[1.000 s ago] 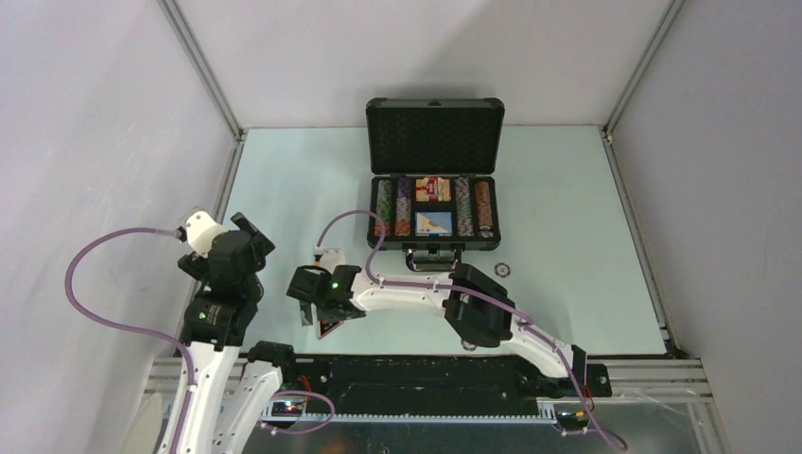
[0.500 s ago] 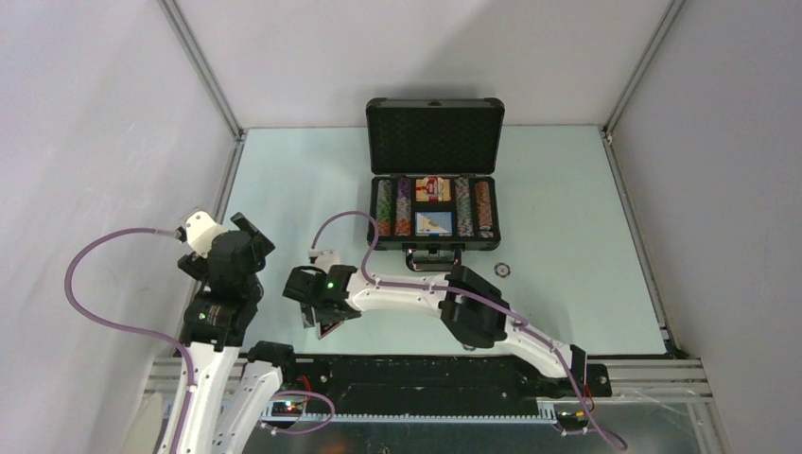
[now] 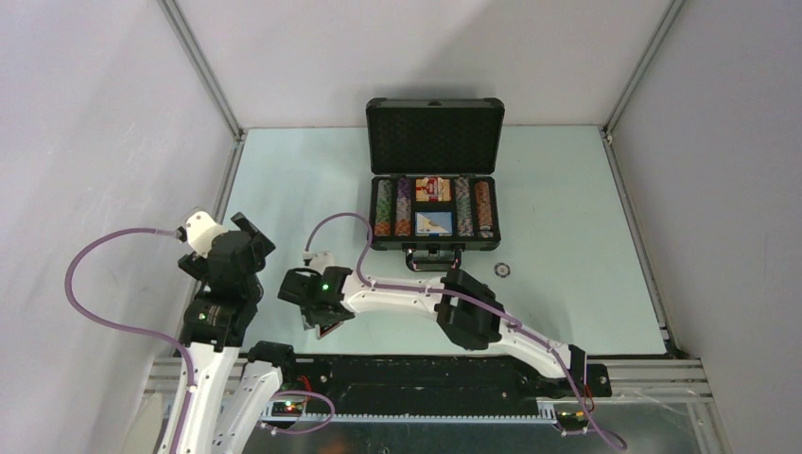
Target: Pack up texas hold em set
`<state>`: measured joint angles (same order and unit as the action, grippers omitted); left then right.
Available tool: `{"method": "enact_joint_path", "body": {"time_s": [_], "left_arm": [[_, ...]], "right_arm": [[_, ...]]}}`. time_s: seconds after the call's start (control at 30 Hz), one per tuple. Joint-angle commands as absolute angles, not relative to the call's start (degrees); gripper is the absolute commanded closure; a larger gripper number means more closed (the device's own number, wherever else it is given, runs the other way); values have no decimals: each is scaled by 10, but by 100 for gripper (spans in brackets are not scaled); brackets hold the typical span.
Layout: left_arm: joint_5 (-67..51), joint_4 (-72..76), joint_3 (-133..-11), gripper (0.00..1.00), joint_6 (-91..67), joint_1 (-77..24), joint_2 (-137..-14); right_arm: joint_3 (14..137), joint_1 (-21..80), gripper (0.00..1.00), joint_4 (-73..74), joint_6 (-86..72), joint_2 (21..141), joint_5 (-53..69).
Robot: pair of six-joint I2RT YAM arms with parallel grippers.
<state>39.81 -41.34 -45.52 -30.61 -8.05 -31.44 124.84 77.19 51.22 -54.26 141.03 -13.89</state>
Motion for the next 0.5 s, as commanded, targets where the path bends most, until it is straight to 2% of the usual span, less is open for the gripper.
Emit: {"method": "enact_joint_path", "body": {"time_s": [0.0,0.47], "left_arm": [[398,-412,-480,2,-311,-84,-310],[392,-411,-479,2,-309,-85,-313]], "right_arm": [[1241,782,32,548,-545,1464,-129],[1205,783,33,601,-510,1462,-195]]}}
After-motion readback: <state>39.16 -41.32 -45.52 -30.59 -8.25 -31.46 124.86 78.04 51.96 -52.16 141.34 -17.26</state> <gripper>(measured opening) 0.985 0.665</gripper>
